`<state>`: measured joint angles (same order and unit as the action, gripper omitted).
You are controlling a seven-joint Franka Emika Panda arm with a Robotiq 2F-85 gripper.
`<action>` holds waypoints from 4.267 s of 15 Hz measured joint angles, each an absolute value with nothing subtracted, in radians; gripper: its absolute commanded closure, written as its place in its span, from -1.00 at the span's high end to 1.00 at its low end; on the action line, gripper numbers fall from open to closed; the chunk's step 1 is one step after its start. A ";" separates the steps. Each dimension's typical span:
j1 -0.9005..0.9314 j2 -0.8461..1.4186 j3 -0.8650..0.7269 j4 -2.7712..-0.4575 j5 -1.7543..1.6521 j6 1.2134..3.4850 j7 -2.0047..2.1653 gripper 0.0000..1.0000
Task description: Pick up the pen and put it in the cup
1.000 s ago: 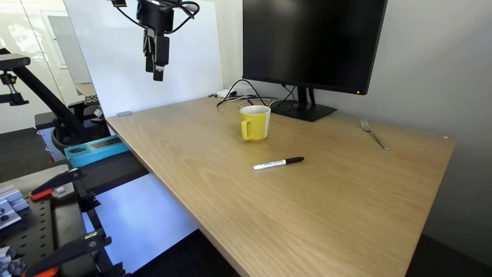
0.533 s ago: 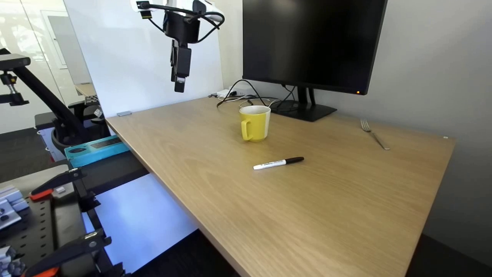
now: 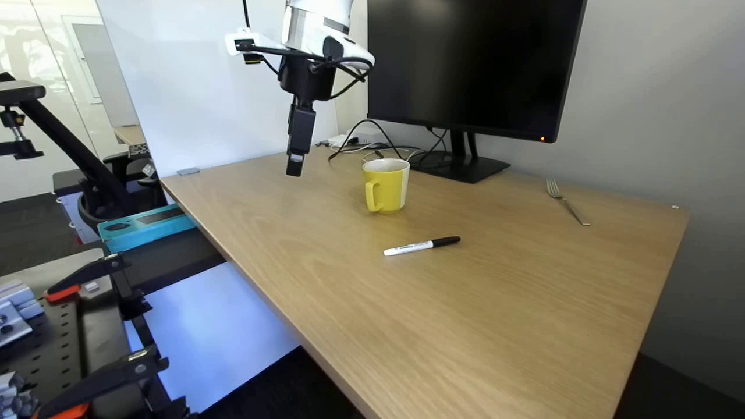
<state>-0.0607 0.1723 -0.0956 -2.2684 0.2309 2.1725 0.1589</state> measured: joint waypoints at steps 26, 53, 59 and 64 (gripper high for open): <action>-0.192 0.453 -0.149 -2.083 0.292 2.323 0.185 1.00; -0.207 0.623 -0.149 -1.969 0.132 2.492 -0.024 0.81; -0.208 0.647 -0.131 -1.945 0.132 2.507 -0.028 -0.27; -0.208 0.648 -0.118 -1.939 0.132 2.509 -0.028 -0.94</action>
<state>-0.2076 0.6483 -0.1179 -1.9385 0.1321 2.5089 -0.0281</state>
